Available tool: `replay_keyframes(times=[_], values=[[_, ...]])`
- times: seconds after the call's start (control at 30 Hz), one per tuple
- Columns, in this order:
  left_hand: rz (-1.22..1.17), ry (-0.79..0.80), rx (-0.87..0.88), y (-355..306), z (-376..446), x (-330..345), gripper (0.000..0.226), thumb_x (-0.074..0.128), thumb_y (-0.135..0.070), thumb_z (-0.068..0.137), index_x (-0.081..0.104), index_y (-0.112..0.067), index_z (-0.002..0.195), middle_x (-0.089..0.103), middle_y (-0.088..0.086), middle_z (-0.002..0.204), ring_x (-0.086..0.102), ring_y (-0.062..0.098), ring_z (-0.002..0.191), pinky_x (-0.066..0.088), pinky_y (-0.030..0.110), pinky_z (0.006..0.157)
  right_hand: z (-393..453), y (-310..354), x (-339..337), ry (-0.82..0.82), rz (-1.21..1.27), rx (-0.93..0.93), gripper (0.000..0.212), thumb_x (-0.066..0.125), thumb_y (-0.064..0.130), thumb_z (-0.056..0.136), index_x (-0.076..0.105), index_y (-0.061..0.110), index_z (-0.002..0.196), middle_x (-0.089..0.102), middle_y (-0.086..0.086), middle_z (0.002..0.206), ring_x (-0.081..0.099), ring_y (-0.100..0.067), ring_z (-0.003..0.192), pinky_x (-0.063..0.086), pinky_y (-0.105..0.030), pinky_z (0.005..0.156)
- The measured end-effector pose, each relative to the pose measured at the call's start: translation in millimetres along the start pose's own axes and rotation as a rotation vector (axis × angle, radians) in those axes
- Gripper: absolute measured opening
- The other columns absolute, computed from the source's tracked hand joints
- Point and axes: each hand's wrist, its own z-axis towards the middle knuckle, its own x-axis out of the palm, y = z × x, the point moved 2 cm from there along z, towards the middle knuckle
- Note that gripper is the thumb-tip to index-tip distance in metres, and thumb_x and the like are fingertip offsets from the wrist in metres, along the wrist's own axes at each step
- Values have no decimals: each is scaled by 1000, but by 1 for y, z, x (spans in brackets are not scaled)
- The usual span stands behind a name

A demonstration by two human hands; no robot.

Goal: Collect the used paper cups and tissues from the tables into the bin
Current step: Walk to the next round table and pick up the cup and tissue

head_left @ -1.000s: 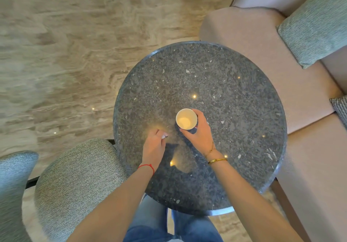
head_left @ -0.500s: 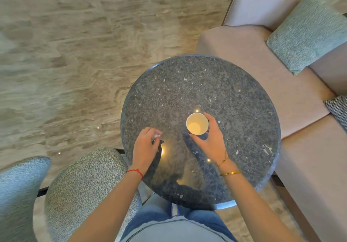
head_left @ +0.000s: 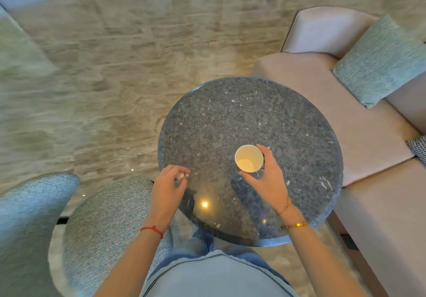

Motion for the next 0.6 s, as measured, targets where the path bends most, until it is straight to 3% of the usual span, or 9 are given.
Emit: replay_keyframes(times=[0.13,0.27,0.43,0.6], values=[[10,-89,-28,-14,-39,-7,19,67,-6,85,70,-24,90,62,-15,88,56,-7,75,40,6,63,-16,-1,-15,53,12,-73,75,81,31,73,39,21,134,48,8,130,49,-12,120,49,-43,96],[-5,-218,-94,-26,-93,-12,17,67,-6,85,71,-22,89,67,-9,92,57,0,79,48,19,69,-41,-4,-27,139,36,-113,78,82,30,71,39,20,135,47,9,134,46,-12,124,47,-46,98],[9,-358,-173,-35,-176,-13,20,67,-5,84,71,-24,89,66,-9,89,56,-4,79,41,4,71,-78,-2,-32,261,35,-188,78,82,32,72,38,20,136,47,8,133,47,-12,123,48,-44,98],[37,-512,-280,-41,-261,-22,23,68,-3,82,71,-25,88,64,-17,87,59,-2,81,46,11,70,-116,14,-21,424,52,-293,77,82,32,71,40,20,134,48,6,133,46,-13,124,46,-44,100]])
